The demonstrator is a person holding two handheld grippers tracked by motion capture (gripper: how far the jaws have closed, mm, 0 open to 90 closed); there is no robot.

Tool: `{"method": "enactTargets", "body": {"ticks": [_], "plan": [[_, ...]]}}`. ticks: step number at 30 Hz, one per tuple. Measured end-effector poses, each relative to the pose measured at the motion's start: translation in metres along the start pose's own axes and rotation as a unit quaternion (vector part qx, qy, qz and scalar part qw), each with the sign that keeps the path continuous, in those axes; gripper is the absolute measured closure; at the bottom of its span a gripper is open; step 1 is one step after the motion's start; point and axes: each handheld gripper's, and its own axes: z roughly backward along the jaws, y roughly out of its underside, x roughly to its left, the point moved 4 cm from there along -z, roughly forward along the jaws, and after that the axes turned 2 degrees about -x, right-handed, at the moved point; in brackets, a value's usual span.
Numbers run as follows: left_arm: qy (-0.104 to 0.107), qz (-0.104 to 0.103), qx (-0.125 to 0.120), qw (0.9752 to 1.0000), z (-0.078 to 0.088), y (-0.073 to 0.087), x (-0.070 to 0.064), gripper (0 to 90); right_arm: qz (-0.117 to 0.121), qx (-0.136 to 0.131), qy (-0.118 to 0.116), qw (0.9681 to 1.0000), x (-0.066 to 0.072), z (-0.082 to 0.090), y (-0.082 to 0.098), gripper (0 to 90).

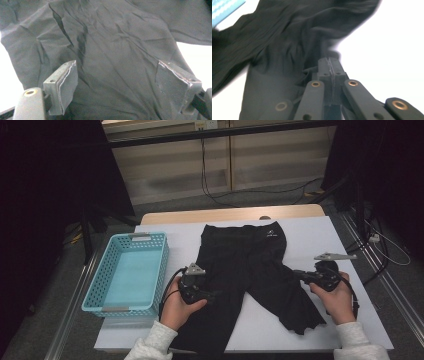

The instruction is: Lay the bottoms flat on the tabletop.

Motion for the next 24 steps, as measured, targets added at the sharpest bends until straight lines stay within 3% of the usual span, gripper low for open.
{"method": "enactTargets", "body": {"ticks": [3,7,11,16,20,24], "plan": [[0.002,-0.001,-0.001,1.0,0.0,-0.001,-0.001,18.9,-0.039,-0.013,-0.005,0.9991,-0.015,0.004,0.004,89.5],[0.003,-0.002,-0.005,1.0,0.0,-0.002,-0.002,18.9,-0.052,-0.001,0.006,0.9986,-0.028,0.002,0.01,89.6],[0.007,-0.003,-0.003,1.0,-0.001,-0.002,-0.004,19.0,-0.03,0.013,0.034,0.9989,-0.041,-0.004,0.01,89.5],[0.007,-0.003,-0.004,1.0,-0.001,-0.003,-0.004,19.1,-0.005,0.023,0.055,0.9982,-0.042,-0.005,0.012,86.0],[0.008,-0.005,-0.003,0.9999,-0.001,-0.003,-0.005,19.2,0.003,0.029,0.06,0.9978,-0.043,-0.002,0.01,90.0],[0.011,-0.005,-0.008,0.9999,0.0,-0.005,-0.005,19.2,0.003,0.026,0.063,0.9977,-0.043,0.002,0.01,87.4]]}}
